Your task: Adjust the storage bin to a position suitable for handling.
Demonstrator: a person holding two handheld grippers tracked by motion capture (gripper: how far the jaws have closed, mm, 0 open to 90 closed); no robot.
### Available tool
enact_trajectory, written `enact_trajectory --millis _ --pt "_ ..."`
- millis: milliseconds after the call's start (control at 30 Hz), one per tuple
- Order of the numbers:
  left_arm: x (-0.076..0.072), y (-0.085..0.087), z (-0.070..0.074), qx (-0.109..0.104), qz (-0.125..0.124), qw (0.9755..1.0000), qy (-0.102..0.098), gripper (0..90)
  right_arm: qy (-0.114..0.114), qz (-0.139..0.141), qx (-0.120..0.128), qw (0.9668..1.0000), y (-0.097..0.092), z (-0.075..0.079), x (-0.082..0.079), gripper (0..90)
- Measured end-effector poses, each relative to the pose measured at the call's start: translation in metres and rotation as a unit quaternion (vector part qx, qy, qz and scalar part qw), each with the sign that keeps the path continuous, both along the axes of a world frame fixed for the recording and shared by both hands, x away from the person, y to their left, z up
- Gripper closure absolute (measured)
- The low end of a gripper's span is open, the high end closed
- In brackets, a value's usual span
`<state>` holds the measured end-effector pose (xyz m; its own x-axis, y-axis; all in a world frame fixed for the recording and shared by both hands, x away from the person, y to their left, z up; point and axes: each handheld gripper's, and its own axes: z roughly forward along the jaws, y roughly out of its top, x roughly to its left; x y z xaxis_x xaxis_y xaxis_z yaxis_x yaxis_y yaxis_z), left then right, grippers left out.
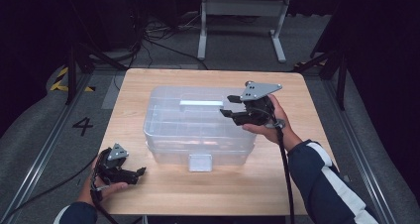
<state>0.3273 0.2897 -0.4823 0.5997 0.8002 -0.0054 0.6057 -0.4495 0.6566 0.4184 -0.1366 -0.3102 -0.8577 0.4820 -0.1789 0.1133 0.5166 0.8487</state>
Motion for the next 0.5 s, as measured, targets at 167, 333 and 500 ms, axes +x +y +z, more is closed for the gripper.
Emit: enact_trajectory --millis 167,333,500 --pt "0.000 0.000 0.000 0.000 0.000 1.0000 0.000 1.7 -0.002 0.011 -0.003 0.9999 0.006 0.001 0.000 56.0" --pt "0.001 0.000 0.000 -0.001 0.000 1.0000 -0.002 1.8 0.000 0.007 -0.016 0.9998 0.011 0.000 0.001 65.7" --pt "0.001 -0.001 0.000 -0.003 0.002 1.0000 -0.002 1.9 -0.004 0.007 -0.021 0.9997 0.014 0.002 -0.002 75.4"
